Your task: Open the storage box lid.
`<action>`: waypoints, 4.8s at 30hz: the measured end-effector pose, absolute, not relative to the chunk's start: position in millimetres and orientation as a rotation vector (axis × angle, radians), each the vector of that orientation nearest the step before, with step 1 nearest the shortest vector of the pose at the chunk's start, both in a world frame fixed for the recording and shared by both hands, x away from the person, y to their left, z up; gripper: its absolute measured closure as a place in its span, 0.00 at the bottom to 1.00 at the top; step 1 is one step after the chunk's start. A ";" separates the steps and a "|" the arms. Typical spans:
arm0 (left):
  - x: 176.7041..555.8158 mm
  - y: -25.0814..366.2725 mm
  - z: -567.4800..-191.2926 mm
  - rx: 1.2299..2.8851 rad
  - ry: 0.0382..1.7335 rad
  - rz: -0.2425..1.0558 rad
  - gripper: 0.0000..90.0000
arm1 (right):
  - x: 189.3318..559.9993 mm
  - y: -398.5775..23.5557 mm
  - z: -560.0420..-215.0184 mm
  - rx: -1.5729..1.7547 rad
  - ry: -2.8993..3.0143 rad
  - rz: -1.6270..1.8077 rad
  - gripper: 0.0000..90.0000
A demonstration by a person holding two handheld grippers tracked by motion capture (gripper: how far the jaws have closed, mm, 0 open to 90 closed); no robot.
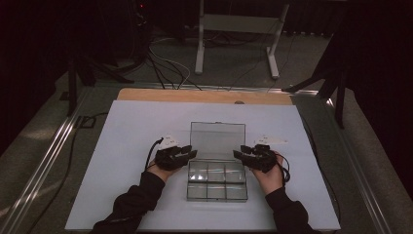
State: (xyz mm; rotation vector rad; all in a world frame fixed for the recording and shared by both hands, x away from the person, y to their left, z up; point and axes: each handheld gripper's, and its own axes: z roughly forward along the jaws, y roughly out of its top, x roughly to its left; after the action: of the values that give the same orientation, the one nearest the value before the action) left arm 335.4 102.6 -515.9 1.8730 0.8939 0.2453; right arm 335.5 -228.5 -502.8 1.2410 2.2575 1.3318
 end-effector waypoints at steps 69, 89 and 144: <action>334.3 109.6 -490.6 1.850 0.941 0.079 0.12 | 329.6 -226.3 -487.1 1.349 2.282 1.480 0.15; 313.6 114.7 -477.8 1.948 0.772 0.169 0.01 | 313.7 -239.4 -469.2 1.208 2.278 1.516 0.03; 267.8 173.8 -507.6 1.941 0.768 0.159 0.01 | 270.1 -336.1 -483.3 1.403 2.110 1.392 0.02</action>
State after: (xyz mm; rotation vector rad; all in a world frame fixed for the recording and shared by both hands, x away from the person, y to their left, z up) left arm 267.8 173.8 -507.6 1.9408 0.7684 0.1586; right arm 270.1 -336.1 -483.3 1.4034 2.1102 1.3925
